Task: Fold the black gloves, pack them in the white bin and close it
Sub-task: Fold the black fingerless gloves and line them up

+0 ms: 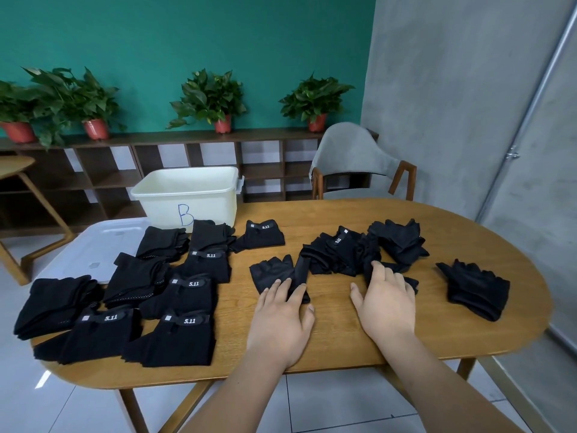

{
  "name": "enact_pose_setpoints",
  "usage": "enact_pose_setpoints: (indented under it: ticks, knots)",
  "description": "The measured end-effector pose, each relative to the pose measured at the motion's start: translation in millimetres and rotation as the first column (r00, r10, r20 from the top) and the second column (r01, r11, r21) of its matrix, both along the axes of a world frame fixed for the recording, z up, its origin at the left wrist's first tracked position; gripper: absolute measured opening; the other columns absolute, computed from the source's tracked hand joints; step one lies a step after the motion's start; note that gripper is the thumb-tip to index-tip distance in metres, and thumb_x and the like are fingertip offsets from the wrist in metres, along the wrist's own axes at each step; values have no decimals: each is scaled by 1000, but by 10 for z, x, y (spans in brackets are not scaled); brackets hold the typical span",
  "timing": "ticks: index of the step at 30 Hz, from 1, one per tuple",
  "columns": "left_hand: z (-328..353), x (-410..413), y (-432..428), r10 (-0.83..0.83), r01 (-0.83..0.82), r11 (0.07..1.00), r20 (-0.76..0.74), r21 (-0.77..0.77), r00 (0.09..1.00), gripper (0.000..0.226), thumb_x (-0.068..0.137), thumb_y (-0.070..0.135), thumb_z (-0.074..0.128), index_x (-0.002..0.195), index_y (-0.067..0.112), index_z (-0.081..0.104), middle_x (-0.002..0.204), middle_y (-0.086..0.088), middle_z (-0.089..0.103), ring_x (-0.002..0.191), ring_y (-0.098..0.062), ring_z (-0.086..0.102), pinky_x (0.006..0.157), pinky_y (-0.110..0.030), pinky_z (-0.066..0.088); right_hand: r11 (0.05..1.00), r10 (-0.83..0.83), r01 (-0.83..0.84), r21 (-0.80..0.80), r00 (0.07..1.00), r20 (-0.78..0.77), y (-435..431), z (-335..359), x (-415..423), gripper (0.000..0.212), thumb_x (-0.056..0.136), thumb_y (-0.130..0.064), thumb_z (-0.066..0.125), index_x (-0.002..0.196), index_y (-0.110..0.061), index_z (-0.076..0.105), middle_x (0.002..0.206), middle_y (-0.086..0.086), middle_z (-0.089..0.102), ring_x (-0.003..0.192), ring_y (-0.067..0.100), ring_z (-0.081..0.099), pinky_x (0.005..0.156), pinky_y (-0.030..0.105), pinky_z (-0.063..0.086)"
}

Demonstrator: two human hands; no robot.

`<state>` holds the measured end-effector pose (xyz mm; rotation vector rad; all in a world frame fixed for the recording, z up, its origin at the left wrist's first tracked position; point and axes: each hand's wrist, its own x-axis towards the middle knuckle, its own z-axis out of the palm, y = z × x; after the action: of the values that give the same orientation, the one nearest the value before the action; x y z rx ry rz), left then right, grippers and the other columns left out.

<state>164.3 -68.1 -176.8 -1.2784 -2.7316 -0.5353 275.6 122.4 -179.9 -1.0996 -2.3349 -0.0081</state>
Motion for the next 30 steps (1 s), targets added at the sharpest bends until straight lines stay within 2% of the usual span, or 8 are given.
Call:
enact_pose_setpoints:
  ticks: [5,9,12,16,18,22,26,30]
  knots:
    - [-2,-4,-2,3,-3,1000,0,12,1000,59,109,58,22,164,36,31,174,2,24,162,-17,9,133,-40,6,998,-16,20,61,998,-59,30,-25,55,24,95,-32,70,115,-18,70,101,4,70,99,29,60,89,47,48]
    - [6,12,-18,2,-2,1000,0,15,1000,59,109,57,24,163,36,32,173,2,26,162,-18,11,133,-40,6,991,16,24,132,956,-293,23,43,133,16,99,-19,66,114,-18,72,101,3,65,97,29,59,93,47,46]
    - [12,15,-16,3,-3,1000,-1,22,1000,58,109,57,24,162,35,33,172,2,27,161,-18,12,133,-40,7,966,186,-107,234,917,-351,-42,115,171,17,100,-16,66,116,-16,72,106,2,66,98,27,61,100,46,45]
    - [2,22,-18,3,-3,1000,-14,26,1000,59,109,56,26,162,34,35,171,1,29,161,-18,14,132,-40,9,823,506,-413,389,845,-175,-128,129,156,16,97,-14,72,112,-15,76,108,-4,71,104,17,65,109,45,46]
    - [5,24,-20,6,-5,1000,-14,28,1000,59,109,56,26,162,33,35,171,1,30,161,-18,14,132,-40,9,810,536,-469,353,835,-121,-160,101,143,15,96,-17,74,111,-19,76,109,-7,71,102,15,66,104,40,50]
    - [20,44,-20,7,-6,999,-26,31,1000,59,109,56,27,162,32,35,171,0,28,161,-19,14,133,-39,7,897,418,-412,158,908,-8,-130,27,98,18,96,-25,68,113,-29,73,120,-12,64,100,17,66,86,32,54]
    - [18,50,-28,7,-6,1000,-35,29,999,59,108,57,27,161,33,35,171,0,29,161,-19,14,133,-39,6,950,311,-312,8,948,65,-36,26,-1,27,102,-42,58,123,-28,67,138,-8,62,122,20,62,105,35,48]
    - [32,48,-29,11,-10,999,-23,35,1000,58,108,57,27,161,34,36,170,2,29,160,-19,15,133,-39,7,980,176,-167,-106,981,81,124,159,-81,42,95,-66,57,111,-28,57,107,-9,66,91,17,64,77,34,51]
